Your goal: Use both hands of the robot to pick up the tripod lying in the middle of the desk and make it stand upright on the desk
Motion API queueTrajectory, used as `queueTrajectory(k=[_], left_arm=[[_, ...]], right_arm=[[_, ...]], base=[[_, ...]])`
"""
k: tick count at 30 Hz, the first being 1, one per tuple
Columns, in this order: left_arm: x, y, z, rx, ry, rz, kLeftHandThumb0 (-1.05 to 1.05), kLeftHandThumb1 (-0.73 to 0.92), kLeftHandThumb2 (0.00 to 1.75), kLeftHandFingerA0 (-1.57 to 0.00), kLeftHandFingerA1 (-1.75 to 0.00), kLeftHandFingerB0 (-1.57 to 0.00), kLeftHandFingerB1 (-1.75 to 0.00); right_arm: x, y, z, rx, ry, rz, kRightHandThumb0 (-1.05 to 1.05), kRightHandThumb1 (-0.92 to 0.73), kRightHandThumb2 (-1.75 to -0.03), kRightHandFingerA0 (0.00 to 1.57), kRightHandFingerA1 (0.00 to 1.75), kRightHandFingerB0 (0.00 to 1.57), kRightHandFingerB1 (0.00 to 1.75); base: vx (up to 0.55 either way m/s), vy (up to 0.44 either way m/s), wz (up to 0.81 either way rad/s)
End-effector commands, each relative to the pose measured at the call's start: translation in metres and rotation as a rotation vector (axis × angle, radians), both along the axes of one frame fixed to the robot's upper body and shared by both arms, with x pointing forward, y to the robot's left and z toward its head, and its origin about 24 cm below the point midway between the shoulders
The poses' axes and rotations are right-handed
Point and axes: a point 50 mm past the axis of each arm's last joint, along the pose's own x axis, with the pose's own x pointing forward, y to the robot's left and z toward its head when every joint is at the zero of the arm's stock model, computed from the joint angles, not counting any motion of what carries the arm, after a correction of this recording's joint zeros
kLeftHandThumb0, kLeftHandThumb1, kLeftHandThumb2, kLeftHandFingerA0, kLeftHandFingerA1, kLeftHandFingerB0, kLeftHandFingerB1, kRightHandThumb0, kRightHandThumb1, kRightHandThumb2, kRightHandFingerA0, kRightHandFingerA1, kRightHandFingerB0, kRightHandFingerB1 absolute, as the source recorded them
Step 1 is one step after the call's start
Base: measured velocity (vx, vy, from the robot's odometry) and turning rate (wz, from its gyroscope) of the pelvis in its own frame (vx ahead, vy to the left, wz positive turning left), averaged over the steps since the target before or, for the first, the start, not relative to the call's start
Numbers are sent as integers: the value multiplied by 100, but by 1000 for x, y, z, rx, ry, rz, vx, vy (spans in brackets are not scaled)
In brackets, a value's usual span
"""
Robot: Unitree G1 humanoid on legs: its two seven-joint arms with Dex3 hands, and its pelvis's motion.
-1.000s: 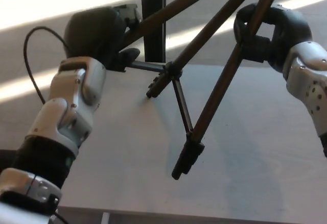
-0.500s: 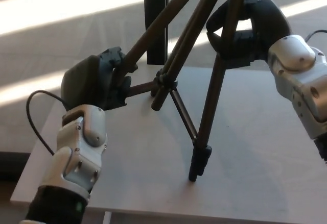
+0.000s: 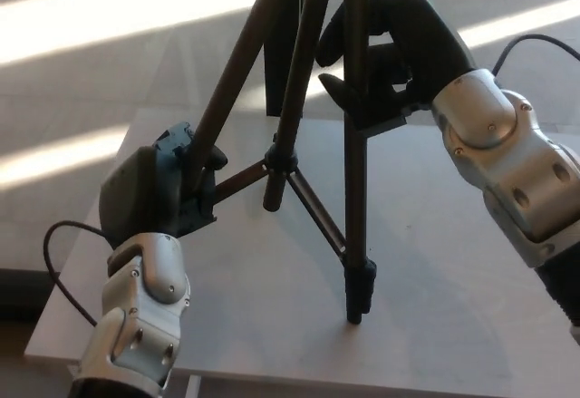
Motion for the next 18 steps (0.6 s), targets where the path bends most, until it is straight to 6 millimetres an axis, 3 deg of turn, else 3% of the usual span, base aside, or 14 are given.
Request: queueTrajectory(k=[1, 2, 3, 5, 8, 11, 13, 14, 15, 18], left_arm=[[-18, 3, -47, -44, 214, 40, -15, 55, 98, -86, -165, -79, -118], [-19, 4, -48, -45, 217, 47, -17, 57, 92, -88, -165, -79, -90], [-18, 4, -48, -42, 220, 48, -19, 58, 91, -87, -155, -75, -78], [-18, 5, -49, -40, 235, 55, -21, 60, 91, -87, -155, -80, -101], [-19, 5, -51, -39, 261, 64, -21, 62, 89, -88, -162, -77, -107], [-23, 7, -55, -21, 270, 66, -17, 56, 95, -96, -167, -80, -132], [-26, 9, -58, -13, 257, 61, -18, 56, 99, -89, -169, -77, -135], [-26, 9, -59, -1, 260, 53, -19, 55, 98, -87, -166, -79, -119], [-27, 10, -61, -2, 266, 53, -17, 52, 101, -95, -169, -81, -133], [-28, 13, -63, 2, 266, 50, -20, 56, 101, -86, -171, -76, -138]], right_arm=[[-2, -6, -8, -185, -131, -35, -22, -42, -140, 96, 175, 80, 157], [-1, -7, -8, -192, -130, -37, -21, -42, -139, 97, 175, 80, 156], [0, -9, -7, -196, -132, -42, -22, -42, -138, 97, 175, 80, 155], [2, -12, -8, -209, -130, -50, -24, -41, -134, 96, 175, 81, 158], [3, -15, -12, -216, -120, -57, -23, -42, -137, 99, 175, 82, 155], [6, -20, -21, -222, -78, -79, -20, -40, -141, 98, 175, 82, 157], [9, -26, -31, -241, -33, -100, -20, -37, -138, 96, 175, 82, 157], [10, -30, -33, -240, -20, -116, -21, -38, -136, 96, 175, 82, 156], [12, -36, -40, -238, 20, -139, -23, -40, -134, 96, 175, 82, 156], [14, -43, -46, -239, 40, -161, -21, -41, -131, 94, 175, 81, 156]], base=[[0, 0, 0], [0, 0, 0], [0, 0, 0], [0, 0, 0], [0, 0, 0], [0, 0, 0], [0, 0, 0], [0, 0, 0], [0, 0, 0], [0, 0, 0]])
